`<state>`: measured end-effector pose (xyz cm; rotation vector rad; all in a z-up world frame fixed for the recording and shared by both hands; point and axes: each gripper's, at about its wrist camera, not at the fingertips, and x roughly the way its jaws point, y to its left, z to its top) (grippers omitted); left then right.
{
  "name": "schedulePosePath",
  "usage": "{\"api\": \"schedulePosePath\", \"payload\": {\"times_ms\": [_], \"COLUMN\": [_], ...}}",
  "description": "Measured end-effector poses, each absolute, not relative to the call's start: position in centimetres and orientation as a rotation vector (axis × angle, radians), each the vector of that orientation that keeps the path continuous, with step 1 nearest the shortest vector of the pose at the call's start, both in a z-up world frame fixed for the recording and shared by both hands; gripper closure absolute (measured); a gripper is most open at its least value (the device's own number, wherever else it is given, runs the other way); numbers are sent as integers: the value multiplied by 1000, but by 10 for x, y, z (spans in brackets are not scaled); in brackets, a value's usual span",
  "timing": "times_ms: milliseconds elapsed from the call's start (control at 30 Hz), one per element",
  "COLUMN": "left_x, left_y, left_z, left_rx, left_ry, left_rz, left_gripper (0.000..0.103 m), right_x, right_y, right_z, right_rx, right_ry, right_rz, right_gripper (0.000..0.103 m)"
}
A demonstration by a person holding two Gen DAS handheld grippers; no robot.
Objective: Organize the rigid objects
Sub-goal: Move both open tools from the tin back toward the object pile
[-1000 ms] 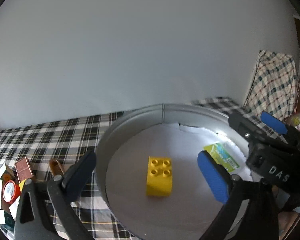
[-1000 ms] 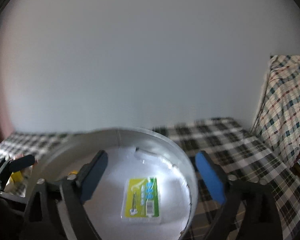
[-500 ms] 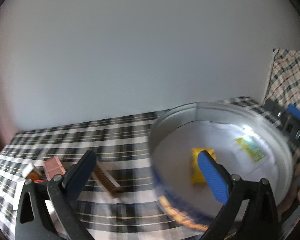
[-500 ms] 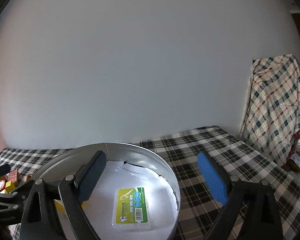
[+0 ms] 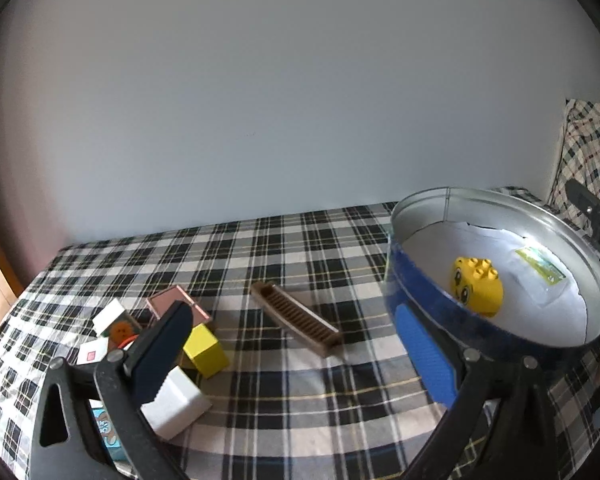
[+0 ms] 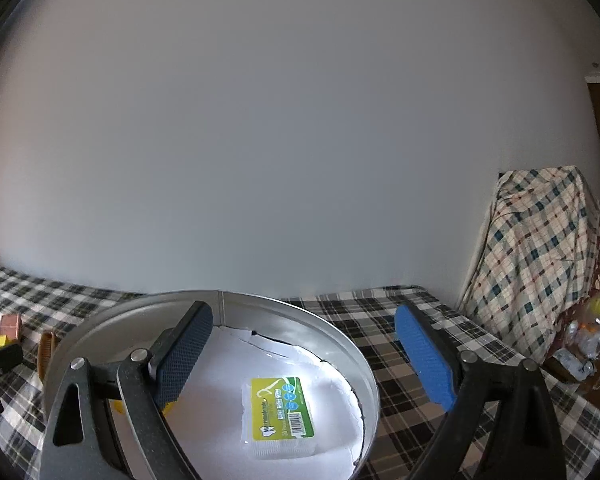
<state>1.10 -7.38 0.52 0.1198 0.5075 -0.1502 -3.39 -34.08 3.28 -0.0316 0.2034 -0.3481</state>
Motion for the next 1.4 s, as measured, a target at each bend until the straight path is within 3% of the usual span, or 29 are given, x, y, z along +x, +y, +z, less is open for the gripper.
{"api": "schedulePosePath", "payload": {"times_ms": [1400], "left_x": [-9], "left_y": [25], "left_z": [-9], "left_rx": [-50], "left_ry": [632], "left_rz": [-71], "left_gripper": [1], "right_x": [-39], "right_y": [-194], "right_z": [25], "right_rx": [-74], "right_ry": [269], "right_rz": [-17], "right_gripper": [9]}}
